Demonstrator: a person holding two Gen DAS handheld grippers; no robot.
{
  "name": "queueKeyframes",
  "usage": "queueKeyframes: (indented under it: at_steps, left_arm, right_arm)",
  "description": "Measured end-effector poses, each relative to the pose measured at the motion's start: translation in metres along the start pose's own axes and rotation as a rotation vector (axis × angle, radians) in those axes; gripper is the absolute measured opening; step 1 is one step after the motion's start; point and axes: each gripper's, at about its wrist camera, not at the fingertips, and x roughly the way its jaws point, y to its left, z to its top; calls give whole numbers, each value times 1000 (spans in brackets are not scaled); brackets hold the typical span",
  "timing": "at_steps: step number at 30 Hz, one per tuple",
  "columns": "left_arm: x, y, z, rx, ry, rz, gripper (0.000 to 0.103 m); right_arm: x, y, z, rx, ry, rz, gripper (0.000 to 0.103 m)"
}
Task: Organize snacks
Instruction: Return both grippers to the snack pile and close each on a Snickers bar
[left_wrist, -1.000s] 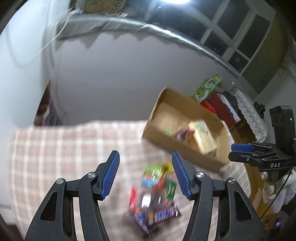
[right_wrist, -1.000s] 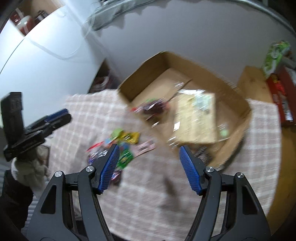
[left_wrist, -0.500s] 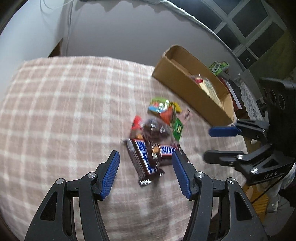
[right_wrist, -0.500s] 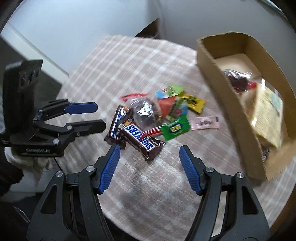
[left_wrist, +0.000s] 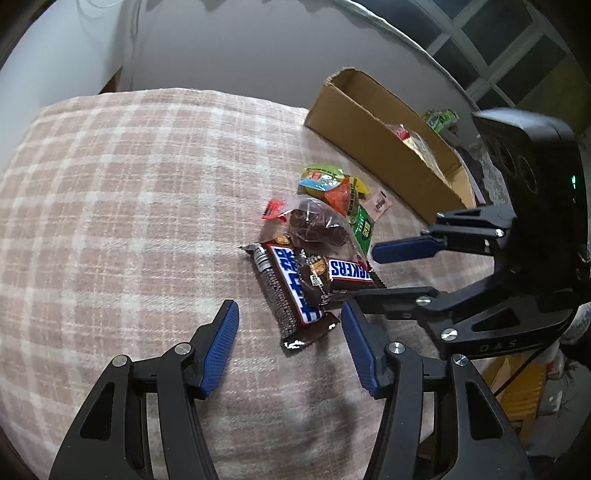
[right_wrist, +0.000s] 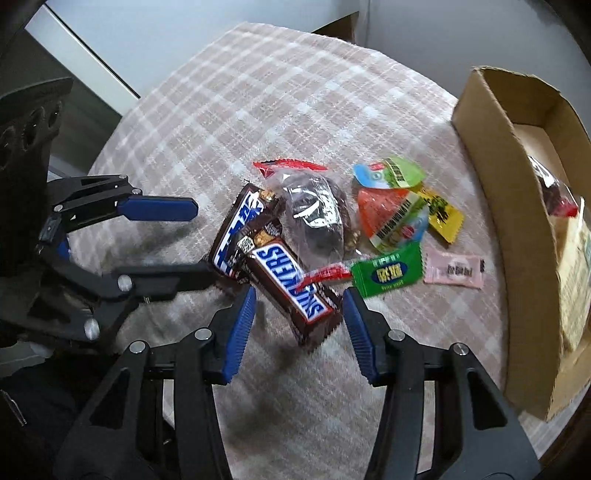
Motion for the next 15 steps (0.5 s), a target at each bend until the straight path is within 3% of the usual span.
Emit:
queueKeyframes:
  at_steps: [6, 15]
  left_arm:
    - [7, -4, 0, 21, 11, 10, 55]
    - [17, -4, 6, 34, 28, 21, 55]
  right_arm:
    - [14, 4, 11, -11, 4, -8, 48]
    - [11, -17, -2, 124, -8, 23, 41]
